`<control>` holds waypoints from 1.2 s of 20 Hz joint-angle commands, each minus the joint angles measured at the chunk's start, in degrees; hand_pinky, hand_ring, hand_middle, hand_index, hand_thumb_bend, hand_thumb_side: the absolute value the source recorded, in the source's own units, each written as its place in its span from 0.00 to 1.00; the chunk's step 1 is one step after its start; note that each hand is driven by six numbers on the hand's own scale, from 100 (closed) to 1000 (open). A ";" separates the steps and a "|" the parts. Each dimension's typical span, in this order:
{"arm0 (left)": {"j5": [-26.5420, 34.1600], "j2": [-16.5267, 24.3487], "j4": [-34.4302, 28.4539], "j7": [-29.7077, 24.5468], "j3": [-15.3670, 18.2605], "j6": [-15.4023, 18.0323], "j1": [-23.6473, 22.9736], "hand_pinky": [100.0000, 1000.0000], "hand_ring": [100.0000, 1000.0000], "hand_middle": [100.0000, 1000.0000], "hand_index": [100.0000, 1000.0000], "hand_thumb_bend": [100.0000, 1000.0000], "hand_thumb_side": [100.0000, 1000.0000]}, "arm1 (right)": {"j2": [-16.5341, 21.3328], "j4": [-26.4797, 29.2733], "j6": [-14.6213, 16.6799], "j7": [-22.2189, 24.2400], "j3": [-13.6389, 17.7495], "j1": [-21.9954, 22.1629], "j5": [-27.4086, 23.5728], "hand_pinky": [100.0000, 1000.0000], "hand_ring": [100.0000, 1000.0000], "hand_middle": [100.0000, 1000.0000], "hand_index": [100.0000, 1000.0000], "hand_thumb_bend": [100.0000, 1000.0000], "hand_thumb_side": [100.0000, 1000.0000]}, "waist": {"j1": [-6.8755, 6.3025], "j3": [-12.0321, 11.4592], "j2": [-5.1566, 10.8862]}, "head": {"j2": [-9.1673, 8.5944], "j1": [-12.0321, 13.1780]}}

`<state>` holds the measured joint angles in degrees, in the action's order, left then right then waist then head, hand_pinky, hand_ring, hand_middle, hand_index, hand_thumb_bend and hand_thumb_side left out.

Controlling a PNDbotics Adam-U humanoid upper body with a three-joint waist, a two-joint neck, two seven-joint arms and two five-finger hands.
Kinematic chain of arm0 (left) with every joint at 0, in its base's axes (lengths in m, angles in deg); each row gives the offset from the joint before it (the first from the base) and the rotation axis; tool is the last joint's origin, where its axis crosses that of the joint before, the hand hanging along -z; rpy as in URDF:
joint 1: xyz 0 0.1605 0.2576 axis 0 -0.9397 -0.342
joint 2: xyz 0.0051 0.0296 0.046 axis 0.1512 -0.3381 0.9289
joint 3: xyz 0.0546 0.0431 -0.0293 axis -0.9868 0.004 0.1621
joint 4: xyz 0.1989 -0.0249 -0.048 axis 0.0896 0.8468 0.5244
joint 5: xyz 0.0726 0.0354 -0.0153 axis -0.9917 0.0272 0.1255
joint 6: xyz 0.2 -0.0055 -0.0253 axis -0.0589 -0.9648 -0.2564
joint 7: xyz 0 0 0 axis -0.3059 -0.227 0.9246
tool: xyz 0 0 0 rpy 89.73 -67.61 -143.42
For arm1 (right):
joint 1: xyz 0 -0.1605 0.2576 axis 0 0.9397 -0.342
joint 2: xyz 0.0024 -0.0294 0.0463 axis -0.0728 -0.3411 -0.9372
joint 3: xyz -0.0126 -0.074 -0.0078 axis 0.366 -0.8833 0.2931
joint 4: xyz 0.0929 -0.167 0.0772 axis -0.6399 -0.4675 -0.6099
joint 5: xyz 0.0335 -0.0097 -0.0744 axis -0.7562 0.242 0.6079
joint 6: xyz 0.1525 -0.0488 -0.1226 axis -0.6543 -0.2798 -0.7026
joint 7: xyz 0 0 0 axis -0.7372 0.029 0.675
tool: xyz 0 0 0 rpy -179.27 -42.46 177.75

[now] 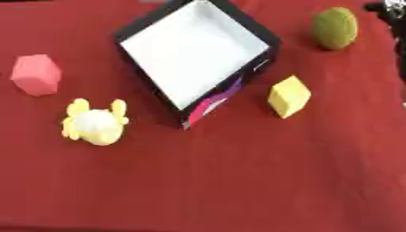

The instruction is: Pick up objects on the table and place them in the box.

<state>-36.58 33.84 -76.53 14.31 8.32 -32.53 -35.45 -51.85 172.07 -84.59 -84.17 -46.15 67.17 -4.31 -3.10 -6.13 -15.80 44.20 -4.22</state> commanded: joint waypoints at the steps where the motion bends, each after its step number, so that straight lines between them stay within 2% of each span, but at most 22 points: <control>1: 0.38 2.74 -0.50 0.06 1.02 0.12 0.62 0.88 0.81 0.82 0.91 0.43 0.51 | 2.24 0.78 0.00 -0.18 0.59 -0.65 0.00 0.95 0.78 0.75 0.84 0.00 0.68 | 0.59 -0.05 0.06 | -0.08 -0.23; 10: 0.48 2.59 -0.51 -0.44 0.91 0.48 0.77 0.88 0.81 0.82 0.91 0.46 0.49 | 2.22 0.75 0.01 -0.14 0.59 -0.61 0.02 0.95 0.78 0.75 0.84 0.00 0.68 | 0.50 0.09 0.11 | -0.08 -0.24; 12: 0.72 2.53 -0.50 -0.96 0.78 0.85 0.72 0.88 0.82 0.82 0.91 0.51 0.40 | 2.21 0.73 0.00 -0.15 0.60 -0.55 0.02 0.95 0.78 0.75 0.84 0.00 0.68 | 0.46 0.11 0.09 | -0.08 -0.29; 15: 0.96 2.77 -1.14 -2.95 -0.52 2.77 0.58 0.89 0.83 0.81 0.90 0.69 0.20 | 2.18 0.73 -0.01 -0.10 0.54 -0.56 0.02 0.95 0.78 0.75 0.84 0.00 0.68 | 0.41 0.19 0.04 | -0.08 -0.48; 17: -0.30 3.23 -2.12 -4.78 -2.19 4.56 0.43 0.89 0.84 0.81 0.90 0.73 0.16 | 2.16 0.71 -0.06 -0.02 0.45 -0.64 0.03 0.95 0.78 0.75 0.84 0.00 0.68 | 0.36 0.28 0.03 | -0.08 -0.38; 18: -1.19 3.47 -2.24 -5.76 -2.87 5.53 0.50 0.89 0.85 0.82 0.90 0.80 0.15 | 2.16 0.72 -0.07 0.03 0.41 -0.69 0.04 0.95 0.78 0.75 0.84 0.00 0.68 | 0.33 0.33 0.04 | -0.08 -0.20; 19: -2.08 3.74 -2.16 -6.70 -3.66 6.46 0.67 0.90 0.85 0.82 0.91 0.84 0.16 | 2.15 0.73 -0.09 0.09 0.35 -0.74 0.04 0.95 0.78 0.75 0.84 0.00 0.68 | 0.31 0.38 0.05 | -0.08 -0.01; 24: -6.97 2.79 1.03 -11.63 -6.20 9.69 2.57 0.89 0.85 0.80 0.90 0.85 0.19 | 2.09 0.64 -0.18 0.25 0.24 -0.71 0.10 0.95 0.78 0.75 0.84 0.00 0.69 | 0.29 0.57 0.14 | -0.08 0.52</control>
<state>-42.29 34.81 -75.82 3.85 2.08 -23.52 -34.02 -51.84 172.07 -84.76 -84.01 -46.18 67.16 -4.31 -3.10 -5.56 -15.80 44.20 -3.97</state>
